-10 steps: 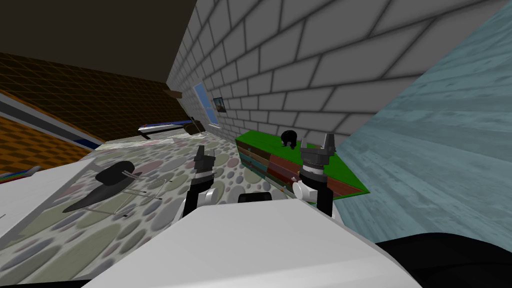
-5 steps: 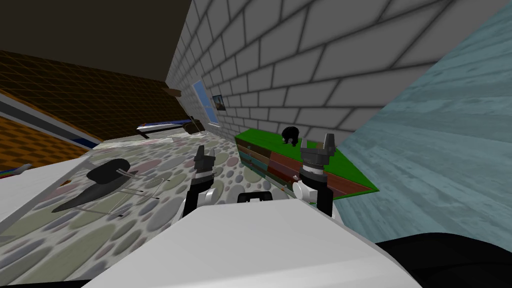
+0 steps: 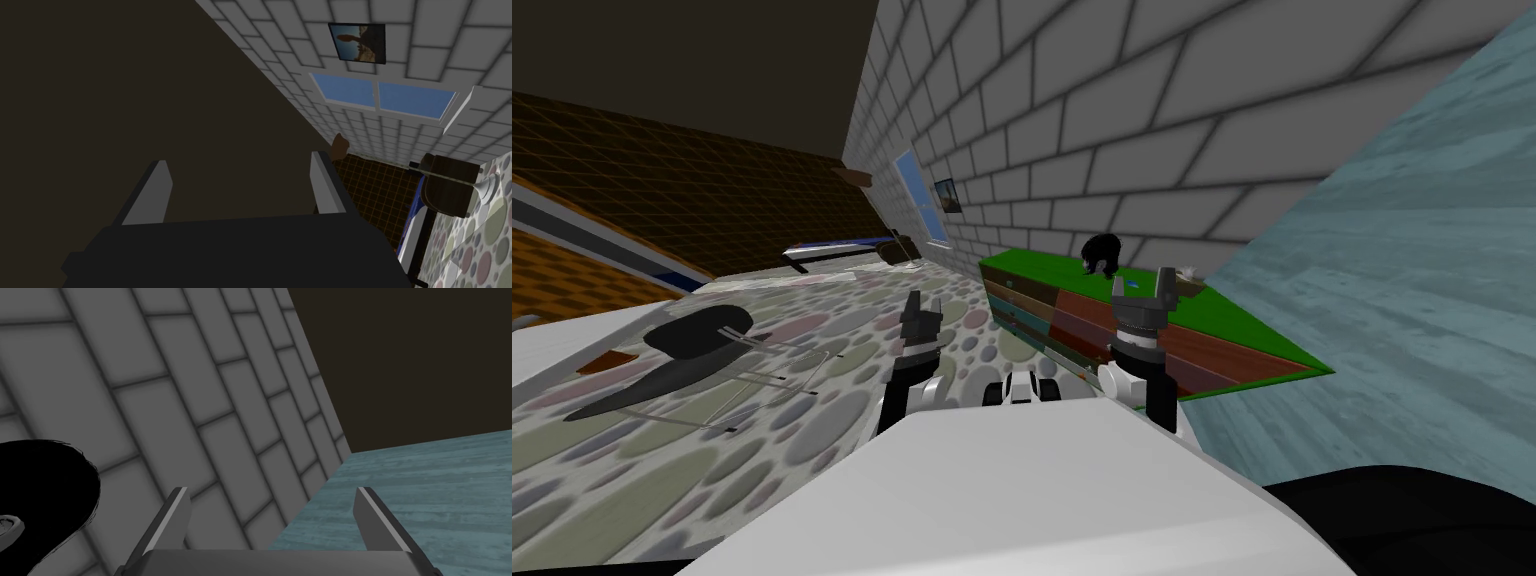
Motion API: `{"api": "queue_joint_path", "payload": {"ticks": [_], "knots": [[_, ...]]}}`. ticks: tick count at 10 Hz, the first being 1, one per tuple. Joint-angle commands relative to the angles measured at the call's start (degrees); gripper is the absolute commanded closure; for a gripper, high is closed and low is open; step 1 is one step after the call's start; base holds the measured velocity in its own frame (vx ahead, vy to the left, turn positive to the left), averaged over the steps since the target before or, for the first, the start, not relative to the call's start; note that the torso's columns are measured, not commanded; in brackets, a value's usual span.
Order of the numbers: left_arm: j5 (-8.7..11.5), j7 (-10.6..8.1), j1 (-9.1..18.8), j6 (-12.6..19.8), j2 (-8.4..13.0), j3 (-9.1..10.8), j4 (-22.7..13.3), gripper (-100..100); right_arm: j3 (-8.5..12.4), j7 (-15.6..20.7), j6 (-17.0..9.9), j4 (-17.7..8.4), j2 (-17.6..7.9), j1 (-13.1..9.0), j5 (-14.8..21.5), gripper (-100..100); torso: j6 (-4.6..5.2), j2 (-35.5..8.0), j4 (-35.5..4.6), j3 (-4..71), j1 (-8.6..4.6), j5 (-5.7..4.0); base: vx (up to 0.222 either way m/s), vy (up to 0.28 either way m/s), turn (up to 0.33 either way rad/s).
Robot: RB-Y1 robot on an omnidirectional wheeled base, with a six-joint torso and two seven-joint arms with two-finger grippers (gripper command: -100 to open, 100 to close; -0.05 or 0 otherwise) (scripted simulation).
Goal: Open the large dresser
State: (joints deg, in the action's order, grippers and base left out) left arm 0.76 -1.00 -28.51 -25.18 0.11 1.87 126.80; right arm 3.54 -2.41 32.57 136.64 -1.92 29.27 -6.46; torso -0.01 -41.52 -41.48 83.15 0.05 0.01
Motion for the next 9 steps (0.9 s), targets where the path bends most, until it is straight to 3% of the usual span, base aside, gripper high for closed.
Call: {"api": "queue_joint_path", "payload": {"ticks": [1, 3, 4, 6, 7, 8, 9], "knots": [[0.0, 0.0, 0.0, 0.0, 0.0, 0.0, -0.01, 0, 0.27, 1.06, -2.38, -1.71, -2.97, 0.0, 2.5, -100, 0.0, -0.51, -0.55, 1.13, 0.06, 0.02, 0.038, 0.052, 0.087], [0.0, 0.0, -0.01, 0.0, 0.0, 0.0, -0.01, 0, 0.66, 2.31, -5.2, -3.87, -4.85, -0.05, 5.58, -100, 0.0, -0.64, -0.75, 1.47, 0.02, 0.01, 0.058, 0.068, 0.148], [0.0, 0.0, -0.01, 0.0, -0.01, -0.01, -0.01, 0, 0.66, 2.31, -5.37, -3.87, -4.85, -0.05, 5.58, -100, 0.0, -0.69, -0.77, 1.47, 0.03, 0.01, 0.042, 0.052, 0.046], [0.0, 0.0, -0.01, 0.0, 0.0, 0.0, -0.01, 0, 1.16, 3.89, -9.08, -6.59, -6.41, -0.06, 9.52, -100, 0.01, -0.81, -0.82, 1.38, -0.1, -0.03, 0.059, 0.06, 0.134], [0.0, 0.0, -0.01, 0.0, 0.0, -0.01, -0.01, 0, 1.16, 3.89, -9.25, -6.59, -6.41, -0.06, 9.55, -100, 0.01, -0.75, -0.8, 1.43, -0.01, -0.01, 0.051, 0.058, 0.08], [0.0, 0.0, -0.01, 0.0, 0.0, 0.0, -0.01, 0, 1.45, 4.78, -11.48, -8.12, -7.1, -0.05, 11.82, -100, 0.02, -0.79, -0.81, 1.41, -0.04, 0.0, 0.057, 0.073, 0.14], [0.0, 0.0, -0.01, 0.0, -0.01, -0.01, -0.01, 0, 1.45, 4.78, -11.48, -8.12, -7.1, -0.05, 11.82, -100, 0.01, -0.77, -0.8, 1.41, 0.01, 0.0, 0.052, 0.052, 0.062]]}}
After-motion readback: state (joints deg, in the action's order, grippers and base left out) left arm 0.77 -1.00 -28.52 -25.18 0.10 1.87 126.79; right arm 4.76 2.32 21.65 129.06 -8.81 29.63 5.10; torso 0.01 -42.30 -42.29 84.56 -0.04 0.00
